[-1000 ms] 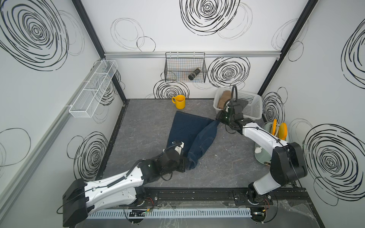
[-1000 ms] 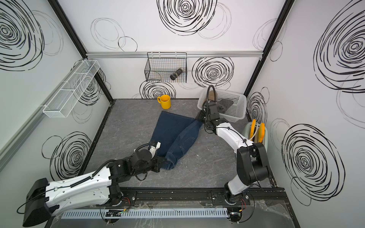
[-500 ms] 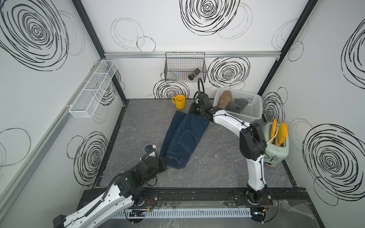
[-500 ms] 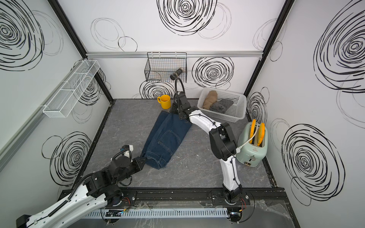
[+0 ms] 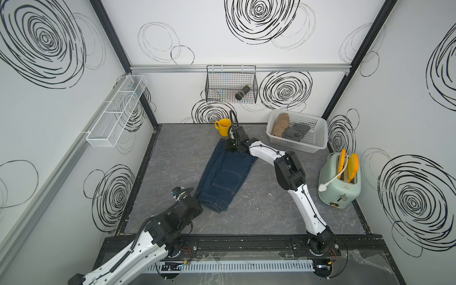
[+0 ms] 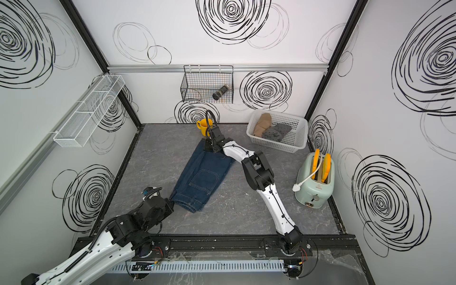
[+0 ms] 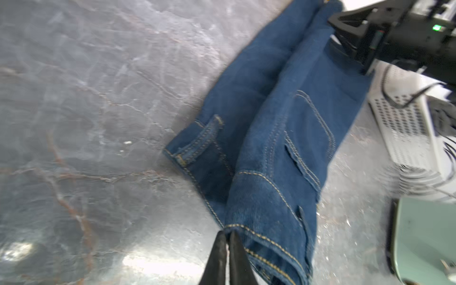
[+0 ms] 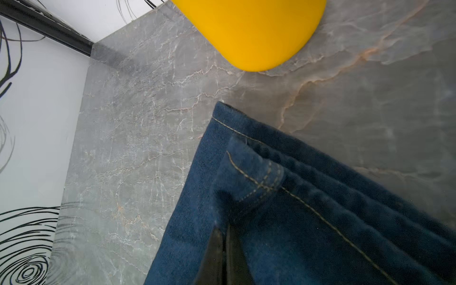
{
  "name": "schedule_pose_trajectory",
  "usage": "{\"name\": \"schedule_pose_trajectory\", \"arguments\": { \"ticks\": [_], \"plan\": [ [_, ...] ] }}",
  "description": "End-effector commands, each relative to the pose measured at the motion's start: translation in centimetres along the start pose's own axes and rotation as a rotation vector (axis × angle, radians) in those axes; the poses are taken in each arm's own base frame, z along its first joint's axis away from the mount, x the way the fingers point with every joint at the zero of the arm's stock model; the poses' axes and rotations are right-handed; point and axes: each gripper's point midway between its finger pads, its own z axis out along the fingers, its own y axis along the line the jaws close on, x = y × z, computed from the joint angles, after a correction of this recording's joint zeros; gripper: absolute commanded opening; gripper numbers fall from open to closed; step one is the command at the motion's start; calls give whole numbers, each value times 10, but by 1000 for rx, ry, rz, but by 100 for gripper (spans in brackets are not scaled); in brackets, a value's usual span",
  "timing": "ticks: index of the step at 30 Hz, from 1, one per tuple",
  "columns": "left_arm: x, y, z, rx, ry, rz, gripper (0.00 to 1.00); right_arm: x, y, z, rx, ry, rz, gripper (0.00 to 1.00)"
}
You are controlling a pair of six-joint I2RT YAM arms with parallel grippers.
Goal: Roll up the skirts
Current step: Fold the skirt at the center of the board.
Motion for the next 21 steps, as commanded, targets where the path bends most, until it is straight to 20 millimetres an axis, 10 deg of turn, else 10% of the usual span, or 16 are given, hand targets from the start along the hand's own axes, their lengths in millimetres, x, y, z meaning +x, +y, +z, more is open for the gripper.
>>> {"name": "schedule_pose_trajectory", "arguments": {
  "ticks": [1, 5, 7, 11, 16, 21],
  "plan": [
    [-9, 8, 2, -41, -44, -18, 7, -9, 11, 1, -24, 8, -19, 10],
    [-22, 10, -2, -57, -93, -43, 24, -8, 10, 9, -44, 19, -11, 19],
    [-24, 11, -2, -68, -97, -47, 59, -12, 10, 10, -60, 14, 2, 22],
    [-37, 4, -10, -101, -127, -17, 91, -32, -3, -3, -43, -2, 63, 33],
    [-67, -27, -28, -104, -171, 106, 97, -70, 19, -56, -48, -90, -31, 64],
    [-94, -56, -47, -94, -220, 223, 97, -76, -1, -106, -28, -100, -18, 71]
  ]
}}
